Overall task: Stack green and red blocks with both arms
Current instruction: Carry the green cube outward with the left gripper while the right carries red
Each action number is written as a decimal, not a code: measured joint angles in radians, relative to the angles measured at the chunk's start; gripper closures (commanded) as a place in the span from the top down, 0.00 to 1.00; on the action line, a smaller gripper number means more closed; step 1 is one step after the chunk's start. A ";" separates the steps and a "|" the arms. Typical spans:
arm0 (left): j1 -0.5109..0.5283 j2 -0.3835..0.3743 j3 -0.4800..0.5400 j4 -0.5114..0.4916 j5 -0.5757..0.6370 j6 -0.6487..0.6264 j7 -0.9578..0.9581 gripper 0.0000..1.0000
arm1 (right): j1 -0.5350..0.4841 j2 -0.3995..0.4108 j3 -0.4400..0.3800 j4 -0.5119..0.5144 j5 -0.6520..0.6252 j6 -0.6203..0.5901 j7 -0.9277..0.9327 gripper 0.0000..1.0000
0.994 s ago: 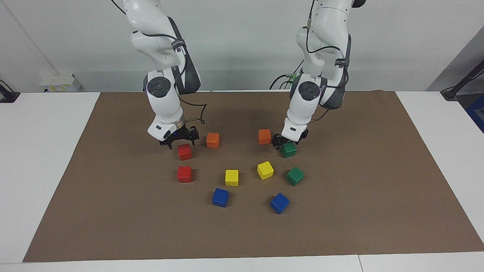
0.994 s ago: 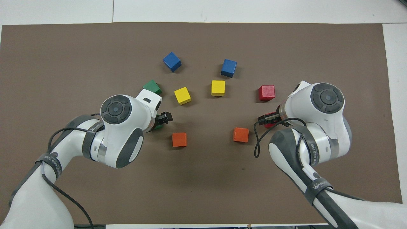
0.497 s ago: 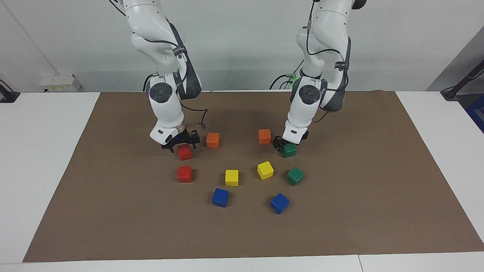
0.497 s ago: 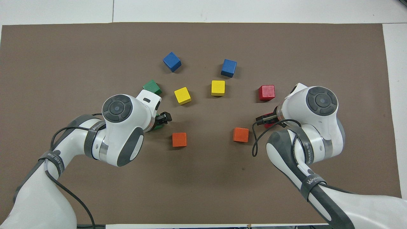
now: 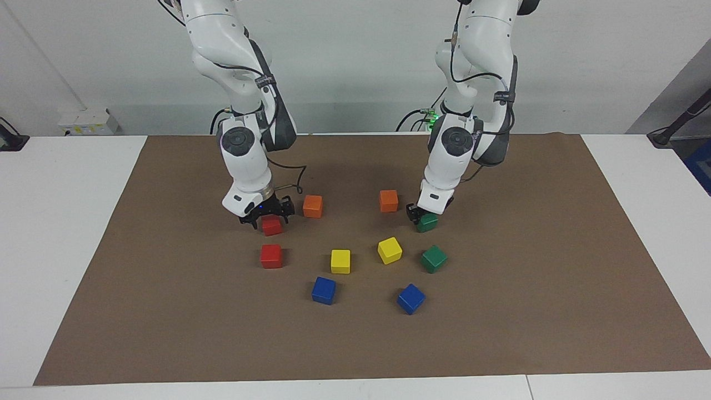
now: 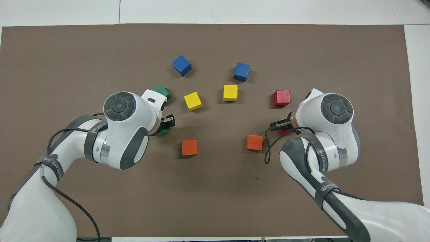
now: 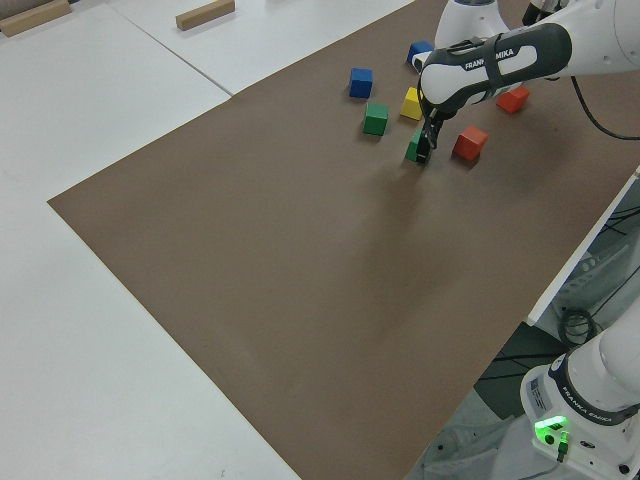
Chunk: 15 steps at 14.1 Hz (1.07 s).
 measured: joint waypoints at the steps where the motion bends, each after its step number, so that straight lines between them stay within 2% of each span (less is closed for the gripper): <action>1: 0.012 -0.001 0.000 0.020 0.001 -0.036 0.005 0.00 | 0.000 0.000 0.000 -0.001 0.000 -0.001 0.001 0.00; 3: 0.056 -0.018 0.002 0.051 0.006 -0.109 0.065 0.00 | 0.000 0.000 0.000 0.000 0.000 -0.011 0.032 0.00; 6: 0.181 -0.079 0.005 0.061 0.008 -0.208 0.288 0.00 | 0.000 -0.008 0.000 0.013 0.000 -0.055 0.065 0.00; 10: 0.389 -0.118 0.012 0.057 0.008 -0.231 0.621 0.00 | -0.021 -0.065 -0.009 0.116 0.000 -0.213 0.067 0.00; 15: 0.500 -0.118 0.011 0.039 0.008 -0.225 0.869 0.00 | -0.186 -0.103 -0.019 0.180 0.000 -0.266 -0.015 0.00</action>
